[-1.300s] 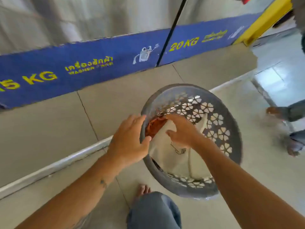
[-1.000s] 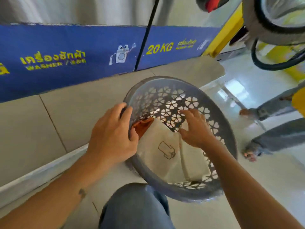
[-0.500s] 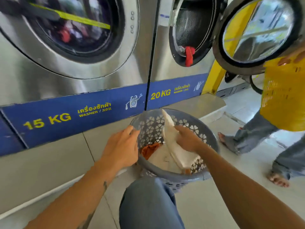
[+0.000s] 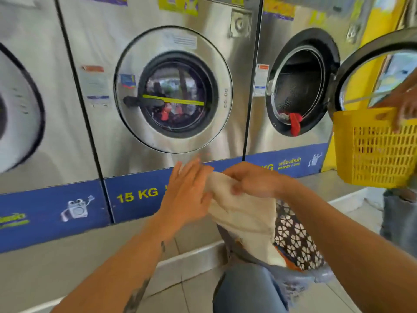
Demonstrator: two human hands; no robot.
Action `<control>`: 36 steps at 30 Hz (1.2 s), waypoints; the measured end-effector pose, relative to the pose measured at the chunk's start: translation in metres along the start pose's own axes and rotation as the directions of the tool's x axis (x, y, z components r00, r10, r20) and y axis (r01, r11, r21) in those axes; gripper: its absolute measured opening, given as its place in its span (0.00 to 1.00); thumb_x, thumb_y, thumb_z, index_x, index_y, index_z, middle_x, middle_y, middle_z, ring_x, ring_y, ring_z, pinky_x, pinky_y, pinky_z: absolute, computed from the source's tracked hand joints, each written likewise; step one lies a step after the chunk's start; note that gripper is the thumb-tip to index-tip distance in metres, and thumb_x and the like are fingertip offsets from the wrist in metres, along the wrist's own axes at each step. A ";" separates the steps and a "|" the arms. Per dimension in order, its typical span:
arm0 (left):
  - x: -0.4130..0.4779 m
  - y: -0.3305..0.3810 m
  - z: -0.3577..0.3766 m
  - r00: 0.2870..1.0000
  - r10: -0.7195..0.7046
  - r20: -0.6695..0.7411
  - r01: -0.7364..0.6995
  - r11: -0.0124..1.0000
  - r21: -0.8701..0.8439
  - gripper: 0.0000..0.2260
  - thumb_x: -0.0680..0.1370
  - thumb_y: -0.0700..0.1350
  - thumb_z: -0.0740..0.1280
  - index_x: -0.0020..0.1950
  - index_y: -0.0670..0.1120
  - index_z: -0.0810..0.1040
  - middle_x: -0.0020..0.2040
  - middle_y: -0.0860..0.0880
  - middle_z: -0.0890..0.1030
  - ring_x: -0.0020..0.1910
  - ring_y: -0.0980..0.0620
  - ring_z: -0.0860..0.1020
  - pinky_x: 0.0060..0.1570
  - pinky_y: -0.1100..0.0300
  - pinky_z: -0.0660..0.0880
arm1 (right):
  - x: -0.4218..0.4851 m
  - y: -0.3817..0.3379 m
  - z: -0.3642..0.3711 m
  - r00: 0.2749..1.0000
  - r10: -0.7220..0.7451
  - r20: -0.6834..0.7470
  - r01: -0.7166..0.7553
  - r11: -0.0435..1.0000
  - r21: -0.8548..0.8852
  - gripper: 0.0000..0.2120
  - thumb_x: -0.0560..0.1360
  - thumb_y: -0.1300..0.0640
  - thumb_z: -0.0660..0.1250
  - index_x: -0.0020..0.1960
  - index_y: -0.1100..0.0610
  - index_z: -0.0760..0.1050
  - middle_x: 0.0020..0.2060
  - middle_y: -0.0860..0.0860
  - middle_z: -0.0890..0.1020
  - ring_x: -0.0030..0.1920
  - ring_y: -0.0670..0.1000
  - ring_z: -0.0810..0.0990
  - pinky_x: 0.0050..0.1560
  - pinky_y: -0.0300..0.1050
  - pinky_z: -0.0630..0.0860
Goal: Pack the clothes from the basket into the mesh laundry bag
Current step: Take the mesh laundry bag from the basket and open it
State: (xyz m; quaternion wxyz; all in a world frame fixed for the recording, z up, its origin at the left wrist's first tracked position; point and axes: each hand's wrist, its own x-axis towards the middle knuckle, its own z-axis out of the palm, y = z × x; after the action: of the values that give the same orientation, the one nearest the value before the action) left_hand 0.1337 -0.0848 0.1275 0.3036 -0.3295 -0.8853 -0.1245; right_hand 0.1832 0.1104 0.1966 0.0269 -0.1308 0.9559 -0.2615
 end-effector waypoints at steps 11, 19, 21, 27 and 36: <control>-0.045 -0.099 -0.052 0.892 -0.431 -0.140 0.409 0.898 -0.161 0.08 0.77 0.47 0.54 0.46 0.50 0.73 0.35 0.50 0.75 0.36 0.43 0.74 0.34 0.52 0.69 | 0.023 -0.049 0.068 0.787 -0.419 -0.452 0.367 0.908 -0.203 0.29 0.74 0.38 0.65 0.72 0.44 0.68 0.63 0.41 0.73 0.64 0.48 0.71 0.66 0.50 0.67; -0.086 -0.164 -0.068 0.811 -0.580 0.081 0.585 0.808 -0.075 0.09 0.76 0.46 0.56 0.38 0.54 0.72 0.37 0.53 0.78 0.38 0.47 0.76 0.34 0.55 0.69 | 0.091 -0.059 0.147 0.977 -0.055 -0.208 0.144 0.885 0.443 0.24 0.74 0.67 0.70 0.61 0.44 0.71 0.54 0.57 0.79 0.43 0.50 0.78 0.44 0.45 0.79; -0.097 -0.171 -0.064 0.787 -0.591 0.180 0.607 0.793 -0.048 0.11 0.75 0.43 0.56 0.35 0.54 0.71 0.35 0.53 0.77 0.37 0.48 0.75 0.32 0.57 0.66 | 0.107 -0.052 0.161 0.977 0.001 -0.214 0.108 0.858 0.501 0.23 0.73 0.70 0.67 0.57 0.45 0.72 0.53 0.55 0.79 0.43 0.50 0.78 0.42 0.48 0.78; -0.122 -0.156 -0.026 0.719 -0.508 0.474 0.659 0.715 -0.233 0.21 0.74 0.45 0.65 0.66 0.57 0.68 0.57 0.54 0.78 0.52 0.48 0.77 0.48 0.57 0.72 | 0.135 -0.033 0.191 0.987 0.080 -0.140 0.029 0.763 0.645 0.21 0.75 0.74 0.63 0.53 0.49 0.73 0.34 0.51 0.81 0.28 0.44 0.76 0.28 0.38 0.72; -0.113 -0.111 0.060 0.700 -0.343 0.626 0.598 0.761 -0.252 0.54 0.71 0.46 0.73 0.72 0.67 0.28 0.78 0.50 0.61 0.69 0.45 0.70 0.62 0.55 0.69 | 0.155 0.017 0.189 0.961 0.249 -0.119 -0.129 0.787 0.604 0.16 0.77 0.67 0.66 0.59 0.50 0.73 0.43 0.57 0.83 0.36 0.49 0.78 0.36 0.43 0.75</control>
State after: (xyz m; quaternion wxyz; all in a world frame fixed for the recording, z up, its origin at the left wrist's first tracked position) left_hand 0.1011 -0.2008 0.0081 -0.0864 -0.1652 -0.9366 -0.2966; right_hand 0.0524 -0.0094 0.0282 0.0000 0.0068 0.8333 -0.5528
